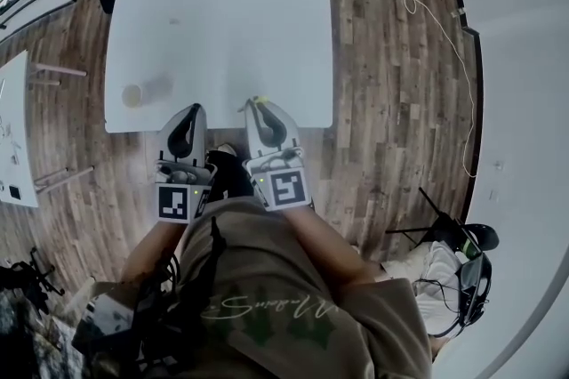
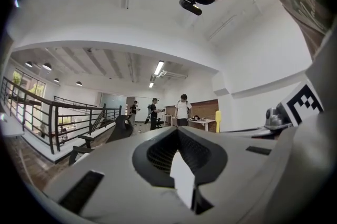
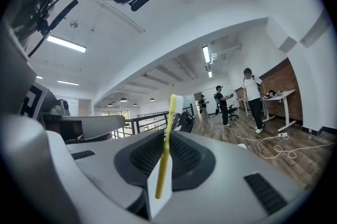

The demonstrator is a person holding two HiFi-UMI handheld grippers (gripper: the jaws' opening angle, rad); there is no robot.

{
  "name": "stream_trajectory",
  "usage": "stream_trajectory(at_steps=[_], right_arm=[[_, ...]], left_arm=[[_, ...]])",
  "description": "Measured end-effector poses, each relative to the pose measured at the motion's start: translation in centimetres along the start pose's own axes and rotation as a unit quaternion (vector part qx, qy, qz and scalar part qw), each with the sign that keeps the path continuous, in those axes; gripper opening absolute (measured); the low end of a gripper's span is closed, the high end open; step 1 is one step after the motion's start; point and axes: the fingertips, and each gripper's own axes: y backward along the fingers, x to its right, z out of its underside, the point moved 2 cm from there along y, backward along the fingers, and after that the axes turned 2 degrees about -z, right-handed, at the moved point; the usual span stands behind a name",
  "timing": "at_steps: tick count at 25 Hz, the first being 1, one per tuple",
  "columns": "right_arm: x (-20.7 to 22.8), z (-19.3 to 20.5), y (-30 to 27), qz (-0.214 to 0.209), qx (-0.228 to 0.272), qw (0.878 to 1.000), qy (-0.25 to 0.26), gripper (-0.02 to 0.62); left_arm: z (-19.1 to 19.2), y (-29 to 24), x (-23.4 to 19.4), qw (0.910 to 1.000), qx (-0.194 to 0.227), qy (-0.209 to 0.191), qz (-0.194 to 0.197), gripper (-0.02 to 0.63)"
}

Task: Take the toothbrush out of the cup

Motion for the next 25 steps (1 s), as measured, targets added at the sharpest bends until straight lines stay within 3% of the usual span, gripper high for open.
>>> stream_trajectory(at_steps=[7,11,17,22,25], right_arm=[[2.9,3.8,-0.4,0.012,-0.014,1.000,0.007,0.029],[4.7,6.2,-0.3,0.016,-0.025,1.000,0.005,0.031],[5.6,10.9,-0.5,0.007,-0.048,0.999,0.014,0.031],[6.9,13.9,-0.1,0.019,-0.077,0.997,0.021,0.032],[7.4,15.2,0.0,0.021,-0.094,0.995,0.023,0.032]], left_arm=[[3.2,-1.5,1.0,0.9998,0.008,-0.012,0.011,0.011],[4.4,-2.9,1.7,0.9996,0.007,0.021,0.015,0.011],[7.6,-3.4,2.2,0.9996,0.002,0.017,0.021,0.011],[7.0,-4.5,3.1,0.9995,0.023,-0.008,0.022,0.011],[7.1,-5.0,3.6,0.9992,0.025,0.002,0.032,0.011]])
